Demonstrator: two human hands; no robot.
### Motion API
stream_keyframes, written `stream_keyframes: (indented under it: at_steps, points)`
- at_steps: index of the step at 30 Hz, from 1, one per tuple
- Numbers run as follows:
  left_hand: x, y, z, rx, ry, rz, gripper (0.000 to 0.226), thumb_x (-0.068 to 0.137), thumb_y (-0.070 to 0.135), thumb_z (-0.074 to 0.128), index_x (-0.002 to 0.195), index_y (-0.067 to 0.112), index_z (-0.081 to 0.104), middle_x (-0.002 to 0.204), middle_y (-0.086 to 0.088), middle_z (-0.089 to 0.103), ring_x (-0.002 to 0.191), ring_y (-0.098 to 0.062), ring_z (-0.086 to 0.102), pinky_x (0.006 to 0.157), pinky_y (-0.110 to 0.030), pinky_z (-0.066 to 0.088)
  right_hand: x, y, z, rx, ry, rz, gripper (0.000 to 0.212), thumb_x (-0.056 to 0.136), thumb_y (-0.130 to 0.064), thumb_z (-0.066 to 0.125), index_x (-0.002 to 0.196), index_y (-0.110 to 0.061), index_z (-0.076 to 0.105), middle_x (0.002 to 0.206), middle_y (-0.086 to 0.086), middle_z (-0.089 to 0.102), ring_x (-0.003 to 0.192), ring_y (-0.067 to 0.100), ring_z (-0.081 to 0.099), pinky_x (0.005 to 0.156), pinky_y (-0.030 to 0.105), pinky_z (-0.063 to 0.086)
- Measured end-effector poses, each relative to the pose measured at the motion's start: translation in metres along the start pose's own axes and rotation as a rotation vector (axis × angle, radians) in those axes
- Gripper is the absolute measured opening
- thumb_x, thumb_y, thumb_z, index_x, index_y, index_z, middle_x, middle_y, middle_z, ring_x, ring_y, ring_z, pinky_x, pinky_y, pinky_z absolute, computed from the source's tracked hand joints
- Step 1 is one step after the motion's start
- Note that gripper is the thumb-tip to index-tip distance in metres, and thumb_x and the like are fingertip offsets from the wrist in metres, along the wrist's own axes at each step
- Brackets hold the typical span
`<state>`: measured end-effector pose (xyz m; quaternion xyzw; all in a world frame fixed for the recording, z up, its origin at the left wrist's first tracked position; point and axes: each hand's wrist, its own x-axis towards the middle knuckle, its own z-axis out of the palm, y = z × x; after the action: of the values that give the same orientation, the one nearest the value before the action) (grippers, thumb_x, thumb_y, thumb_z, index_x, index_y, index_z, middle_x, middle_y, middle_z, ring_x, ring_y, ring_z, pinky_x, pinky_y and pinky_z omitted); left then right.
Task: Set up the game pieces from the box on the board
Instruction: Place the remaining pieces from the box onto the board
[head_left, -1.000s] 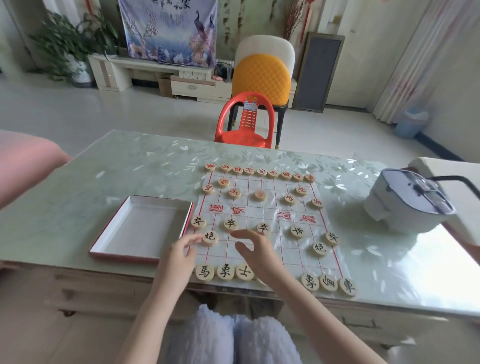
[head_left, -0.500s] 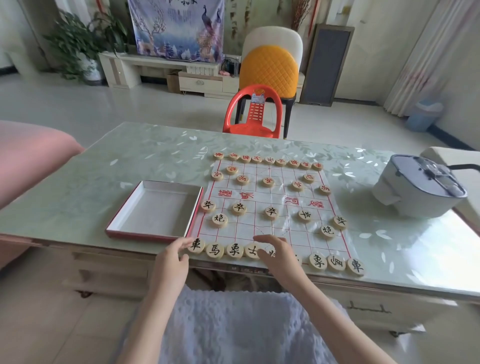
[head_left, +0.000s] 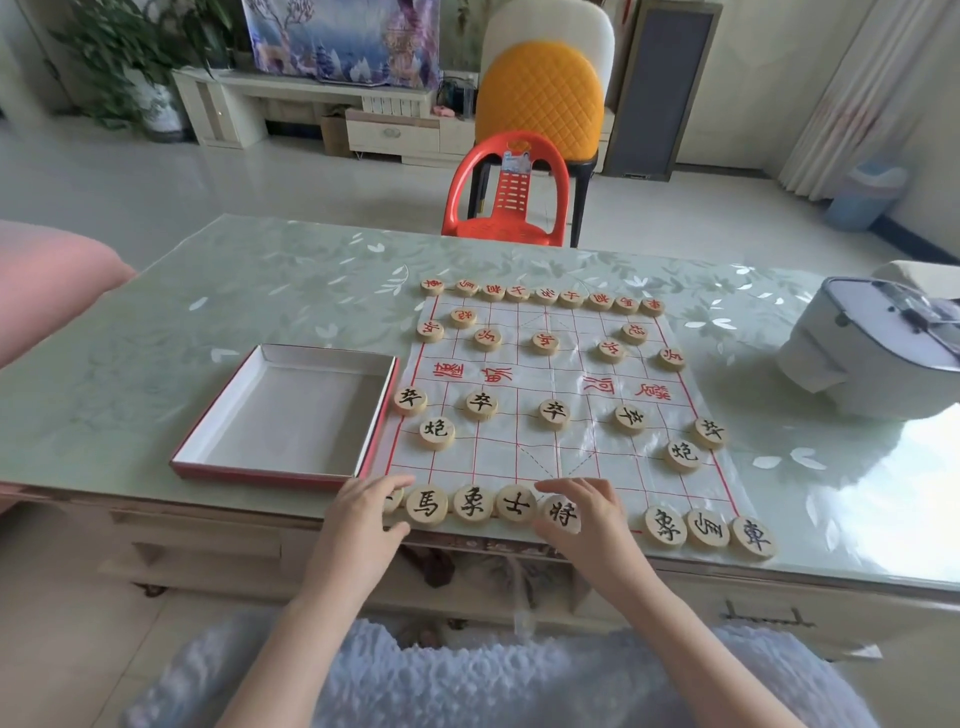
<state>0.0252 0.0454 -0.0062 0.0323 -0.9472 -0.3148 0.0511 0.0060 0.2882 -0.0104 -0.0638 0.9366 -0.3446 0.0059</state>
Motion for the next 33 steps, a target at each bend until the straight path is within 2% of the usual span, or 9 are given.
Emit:
stream_keyframes:
  at_steps: [3, 6, 10, 13, 17, 22, 29, 33]
  points:
    - [0.008, 0.000, 0.005, 0.096, 0.013, 0.061, 0.053, 0.072, 0.020, 0.076, 0.122, 0.023, 0.057, 0.116, 0.006, 0.058, 0.115, -0.016, 0.041, 0.098, -0.025, 0.031, 0.004, -0.001, 0.006, -0.030, -0.003, -0.056, 0.039, 0.080, -0.036, 0.066, 0.118, -0.029, 0.057, 0.123, -0.017, 0.053, 0.119, 0.011, 0.031, 0.101, 0.030, 0.028]
    - [0.017, -0.001, 0.006, 0.206, 0.008, 0.105, 0.061, 0.066, 0.033, 0.079, 0.122, 0.026, 0.057, 0.114, 0.007, 0.056, 0.115, -0.019, 0.039, 0.096, -0.031, 0.030, 0.011, -0.009, 0.013, -0.074, -0.035, -0.109, 0.048, 0.079, -0.043, 0.066, 0.123, -0.030, 0.053, 0.129, -0.018, 0.048, 0.124, 0.012, 0.025, 0.106, 0.031, 0.025]
    - [0.023, -0.005, 0.001, 0.265, -0.044, 0.129, 0.070, 0.063, 0.045, 0.078, 0.127, 0.032, 0.050, 0.121, 0.010, 0.049, 0.120, -0.016, 0.033, 0.097, -0.029, 0.023, 0.018, -0.021, 0.024, -0.150, -0.074, -0.160, 0.059, 0.076, -0.053, 0.064, 0.129, -0.033, 0.047, 0.134, -0.016, 0.042, 0.127, 0.013, 0.022, 0.106, 0.031, 0.020]
    - [0.027, -0.005, 0.002, 0.299, -0.110, 0.163, 0.069, 0.067, 0.049, 0.073, 0.130, 0.036, 0.046, 0.124, 0.013, 0.046, 0.124, -0.013, 0.028, 0.095, -0.028, 0.019, 0.020, -0.026, 0.032, -0.165, -0.087, -0.182, 0.062, 0.075, -0.055, 0.064, 0.130, -0.033, 0.046, 0.136, -0.014, 0.039, 0.128, 0.015, 0.021, 0.106, 0.030, 0.018]
    - [0.030, -0.007, 0.010, 0.291, -0.138, 0.175, 0.064, 0.069, 0.049, 0.071, 0.127, 0.038, 0.048, 0.122, 0.015, 0.048, 0.125, -0.012, 0.028, 0.091, -0.030, 0.018, 0.023, -0.029, 0.042, -0.244, -0.076, -0.193, 0.063, 0.073, -0.057, 0.063, 0.129, -0.031, 0.046, 0.137, -0.010, 0.036, 0.130, 0.020, 0.018, 0.107, 0.034, 0.014]
    - [0.033, -0.009, 0.012, 0.265, -0.106, 0.174, 0.055, 0.067, 0.046, 0.074, 0.118, 0.036, 0.056, 0.115, 0.016, 0.054, 0.122, -0.012, 0.032, 0.080, -0.026, 0.012, 0.027, -0.029, 0.051, -0.289, -0.066, -0.157, 0.058, 0.075, -0.055, 0.061, 0.125, -0.029, 0.047, 0.136, -0.007, 0.035, 0.130, 0.021, 0.017, 0.108, 0.036, 0.013]
    - [0.034, -0.007, 0.013, 0.236, -0.122, 0.153, 0.053, 0.072, 0.038, 0.073, 0.122, 0.036, 0.054, 0.118, 0.017, 0.052, 0.123, -0.011, 0.031, 0.078, -0.025, 0.011, 0.023, -0.030, 0.054, -0.263, -0.074, -0.144, 0.054, 0.076, -0.051, 0.064, 0.122, -0.027, 0.048, 0.135, -0.006, 0.037, 0.129, 0.022, 0.018, 0.104, 0.034, 0.015]
    - [0.034, -0.006, 0.014, 0.250, -0.117, 0.139, 0.053, 0.072, 0.041, 0.072, 0.121, 0.038, 0.054, 0.115, 0.018, 0.052, 0.122, -0.010, 0.030, 0.076, -0.024, 0.010, 0.021, -0.031, 0.054, -0.272, -0.088, -0.154, 0.053, 0.079, -0.050, 0.061, 0.124, -0.026, 0.046, 0.136, -0.006, 0.035, 0.129, 0.021, 0.016, 0.105, 0.035, 0.015]
